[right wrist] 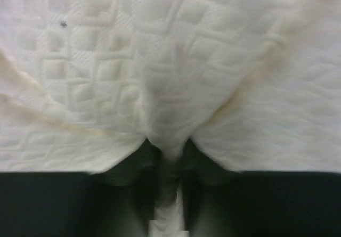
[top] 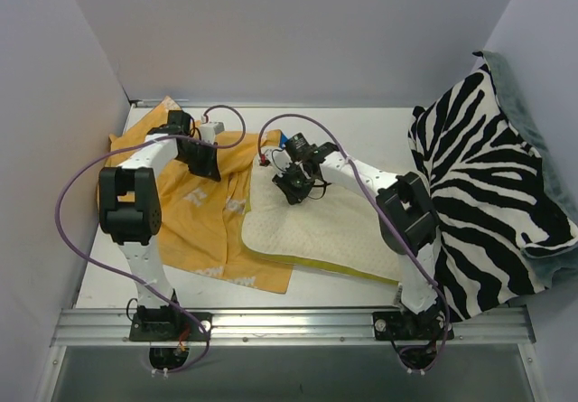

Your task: Put the pillow into the pillowcase

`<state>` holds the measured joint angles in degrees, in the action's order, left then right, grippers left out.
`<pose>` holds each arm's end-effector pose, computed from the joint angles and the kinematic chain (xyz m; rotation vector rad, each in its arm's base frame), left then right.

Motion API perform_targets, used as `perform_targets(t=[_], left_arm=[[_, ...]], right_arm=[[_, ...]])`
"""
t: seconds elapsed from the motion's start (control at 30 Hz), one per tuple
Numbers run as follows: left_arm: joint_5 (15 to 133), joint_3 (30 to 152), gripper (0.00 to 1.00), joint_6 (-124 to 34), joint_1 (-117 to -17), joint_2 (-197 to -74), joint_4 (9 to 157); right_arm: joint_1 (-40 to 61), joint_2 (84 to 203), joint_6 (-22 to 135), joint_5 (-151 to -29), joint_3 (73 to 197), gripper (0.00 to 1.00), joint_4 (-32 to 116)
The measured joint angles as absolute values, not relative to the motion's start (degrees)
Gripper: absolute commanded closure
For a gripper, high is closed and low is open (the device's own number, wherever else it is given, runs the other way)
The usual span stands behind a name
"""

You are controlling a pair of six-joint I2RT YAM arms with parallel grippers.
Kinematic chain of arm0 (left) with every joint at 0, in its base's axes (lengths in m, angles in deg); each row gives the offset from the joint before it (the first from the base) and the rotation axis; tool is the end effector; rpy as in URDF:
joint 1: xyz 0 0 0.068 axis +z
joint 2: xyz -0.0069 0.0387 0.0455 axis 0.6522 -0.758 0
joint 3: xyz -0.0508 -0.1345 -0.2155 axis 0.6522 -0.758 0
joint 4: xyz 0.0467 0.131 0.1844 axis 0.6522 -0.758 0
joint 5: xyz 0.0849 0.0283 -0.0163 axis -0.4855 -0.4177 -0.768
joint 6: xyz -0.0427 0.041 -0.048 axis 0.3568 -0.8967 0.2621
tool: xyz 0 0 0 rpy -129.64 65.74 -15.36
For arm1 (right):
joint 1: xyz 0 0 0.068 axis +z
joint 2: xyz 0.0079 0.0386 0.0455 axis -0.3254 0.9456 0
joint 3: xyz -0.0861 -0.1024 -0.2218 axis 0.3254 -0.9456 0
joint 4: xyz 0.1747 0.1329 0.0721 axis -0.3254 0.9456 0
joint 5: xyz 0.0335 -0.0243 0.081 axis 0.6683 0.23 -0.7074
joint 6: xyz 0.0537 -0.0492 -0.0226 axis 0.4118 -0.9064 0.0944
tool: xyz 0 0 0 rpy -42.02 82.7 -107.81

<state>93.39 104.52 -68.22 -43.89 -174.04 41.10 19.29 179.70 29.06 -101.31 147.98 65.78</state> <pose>0.3847 -0.0513 0.1703 0.4723 2.6265 -0.6130 0.3253 0.2835 0.1804 -1.3477 2.1021 0.5423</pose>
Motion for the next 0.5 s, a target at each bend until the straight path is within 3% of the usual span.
perform_targets(t=[0.5], left_arm=[[106.6,107.2,1.00,-68.6,-39.6,-167.8,36.6]], right_arm=[[18.4,174.9,29.0,-107.2,146.9,1.00,69.2]])
